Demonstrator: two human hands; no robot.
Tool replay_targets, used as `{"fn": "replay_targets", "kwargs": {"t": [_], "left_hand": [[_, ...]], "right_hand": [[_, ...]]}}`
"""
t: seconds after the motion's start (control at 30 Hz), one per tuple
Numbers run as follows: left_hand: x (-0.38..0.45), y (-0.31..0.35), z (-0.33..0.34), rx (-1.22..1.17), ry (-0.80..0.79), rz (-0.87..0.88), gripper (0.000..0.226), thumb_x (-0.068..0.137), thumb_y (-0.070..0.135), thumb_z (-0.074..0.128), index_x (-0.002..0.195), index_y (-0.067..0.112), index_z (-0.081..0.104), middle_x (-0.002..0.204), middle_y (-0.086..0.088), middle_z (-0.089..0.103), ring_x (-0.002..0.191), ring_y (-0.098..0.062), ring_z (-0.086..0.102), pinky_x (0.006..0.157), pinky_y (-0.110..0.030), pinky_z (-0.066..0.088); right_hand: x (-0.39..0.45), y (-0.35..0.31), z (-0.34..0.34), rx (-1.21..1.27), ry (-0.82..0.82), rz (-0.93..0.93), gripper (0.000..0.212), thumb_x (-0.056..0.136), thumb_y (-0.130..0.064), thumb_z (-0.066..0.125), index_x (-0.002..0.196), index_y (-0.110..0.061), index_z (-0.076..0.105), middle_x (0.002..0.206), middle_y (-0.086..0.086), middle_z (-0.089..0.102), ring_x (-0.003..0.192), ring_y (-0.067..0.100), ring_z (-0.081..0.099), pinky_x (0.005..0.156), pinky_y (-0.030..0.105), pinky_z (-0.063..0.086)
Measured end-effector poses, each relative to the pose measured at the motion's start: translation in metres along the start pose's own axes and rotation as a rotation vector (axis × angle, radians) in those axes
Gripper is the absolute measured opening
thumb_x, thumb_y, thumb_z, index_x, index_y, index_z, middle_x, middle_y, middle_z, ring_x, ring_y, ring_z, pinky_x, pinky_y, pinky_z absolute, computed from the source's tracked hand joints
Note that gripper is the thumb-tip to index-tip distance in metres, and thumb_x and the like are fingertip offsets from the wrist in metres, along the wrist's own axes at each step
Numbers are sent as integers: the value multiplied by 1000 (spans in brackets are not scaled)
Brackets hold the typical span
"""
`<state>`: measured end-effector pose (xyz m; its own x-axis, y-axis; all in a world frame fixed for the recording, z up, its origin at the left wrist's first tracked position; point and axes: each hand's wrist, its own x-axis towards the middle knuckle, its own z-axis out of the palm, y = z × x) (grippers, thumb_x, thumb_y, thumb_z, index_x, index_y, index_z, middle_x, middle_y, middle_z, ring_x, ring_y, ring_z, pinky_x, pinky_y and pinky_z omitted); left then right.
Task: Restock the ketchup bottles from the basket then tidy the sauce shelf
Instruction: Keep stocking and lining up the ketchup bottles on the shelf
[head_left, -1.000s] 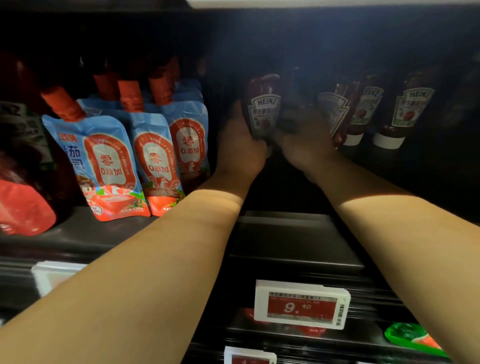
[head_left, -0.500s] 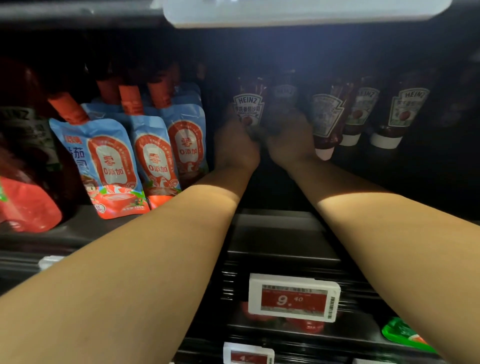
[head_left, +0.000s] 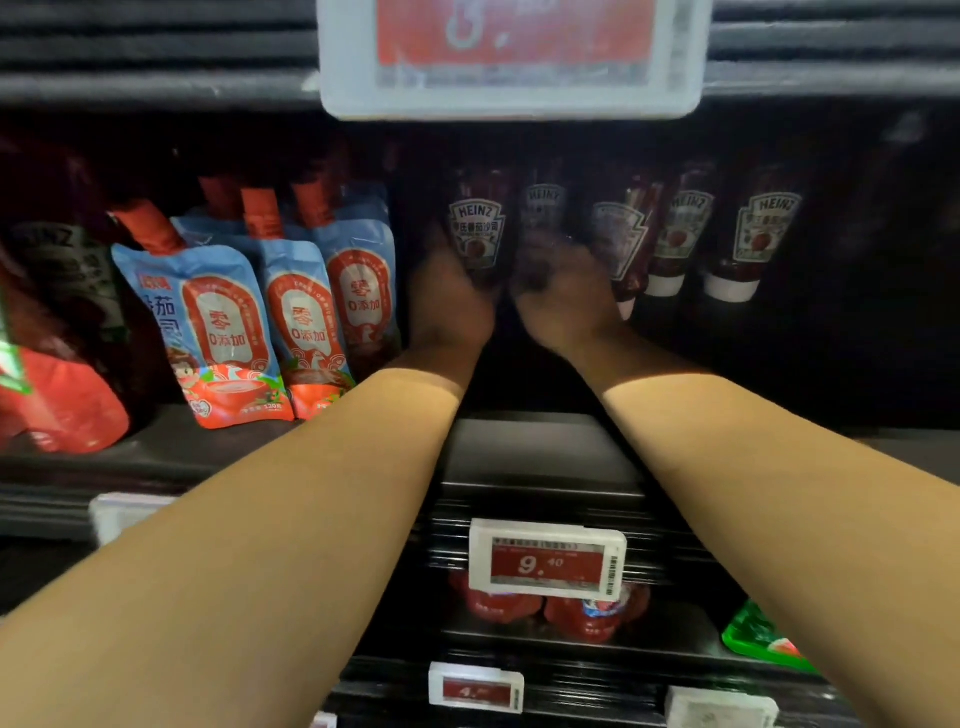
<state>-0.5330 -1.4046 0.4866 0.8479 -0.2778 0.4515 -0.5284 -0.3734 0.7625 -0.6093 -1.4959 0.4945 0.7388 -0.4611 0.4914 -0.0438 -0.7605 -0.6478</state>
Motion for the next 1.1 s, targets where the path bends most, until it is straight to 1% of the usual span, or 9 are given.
{"fn": "replay_targets", "kwargs": {"t": [0.17, 0.3, 0.43, 0.6, 0.67, 0.8, 0.87, 1.0, 1.1], "left_hand": [[-22, 15, -13, 82, 187, 282, 52, 82, 17, 71, 131, 9, 55, 126, -17, 60, 113, -34, 58, 89, -27, 40], [-31, 34, -4, -6, -67, 312, 46, 80, 33, 72, 122, 23, 58, 108, 6, 70, 103, -19, 67, 79, -12, 40], [-28, 52, 24, -55, -286, 213, 67, 70, 43, 83, 129, 28, 56, 118, 4, 70, 113, -20, 64, 92, -22, 48], [-31, 54, 56, -39, -260, 242, 78, 78, 31, 78, 146, 26, 40, 136, -6, 61, 128, -28, 55, 105, -29, 43], [-32, 48, 63, -81, -285, 239, 84, 81, 24, 77, 153, 25, 32, 141, -7, 58, 130, -24, 54, 101, -19, 36], [-27, 44, 67, -131, -289, 226, 91, 77, 26, 83, 153, 26, 32, 141, -2, 59, 129, -20, 55, 96, -14, 34], [-23, 43, 67, -145, -307, 219, 90, 75, 29, 83, 151, 30, 34, 140, 0, 60, 127, -20, 57, 101, -21, 38], [-23, 42, 63, -244, -352, 218, 80, 69, 33, 82, 140, 30, 46, 130, 4, 65, 120, -15, 62, 104, -37, 49], [-20, 40, 61, -302, -303, 217, 70, 65, 40, 79, 129, 25, 56, 123, -1, 66, 119, -21, 61, 103, -42, 50]], "right_hand": [[-17, -22, -51, 62, 258, -134, 20, 83, -9, 65, 101, -16, 69, 89, -10, 70, 82, 1, 66, 81, 18, 54], [-31, -8, -91, -18, 532, -74, 19, 82, -21, 68, 101, -16, 70, 92, -2, 70, 83, 8, 63, 76, 14, 48], [-14, 15, -97, 26, 425, 136, 39, 90, -23, 66, 128, -13, 61, 127, 4, 64, 121, 20, 58, 105, 36, 45], [-25, 43, -78, 294, 211, 237, 67, 86, -25, 69, 148, -28, 46, 127, -20, 62, 110, -18, 56, 103, 10, 42], [-26, 50, -74, 423, 152, 306, 71, 80, -23, 68, 147, -30, 48, 131, -12, 65, 120, 3, 61, 110, 29, 45], [-22, 52, -76, 460, 132, 350, 59, 83, -13, 61, 141, -21, 57, 133, 2, 65, 124, 20, 60, 110, 43, 46], [-21, 51, -78, 516, 135, 388, 52, 89, -1, 57, 139, -15, 58, 130, 6, 65, 121, 24, 61, 104, 44, 51], [-25, 48, -82, 572, 107, 386, 43, 90, 10, 51, 126, -11, 60, 90, -5, 72, 83, 6, 69, 64, 23, 58], [-31, 41, -85, 514, 45, 312, 43, 89, 13, 51, 125, -6, 60, 100, 11, 72, 81, 8, 67, 61, 16, 51]]}}
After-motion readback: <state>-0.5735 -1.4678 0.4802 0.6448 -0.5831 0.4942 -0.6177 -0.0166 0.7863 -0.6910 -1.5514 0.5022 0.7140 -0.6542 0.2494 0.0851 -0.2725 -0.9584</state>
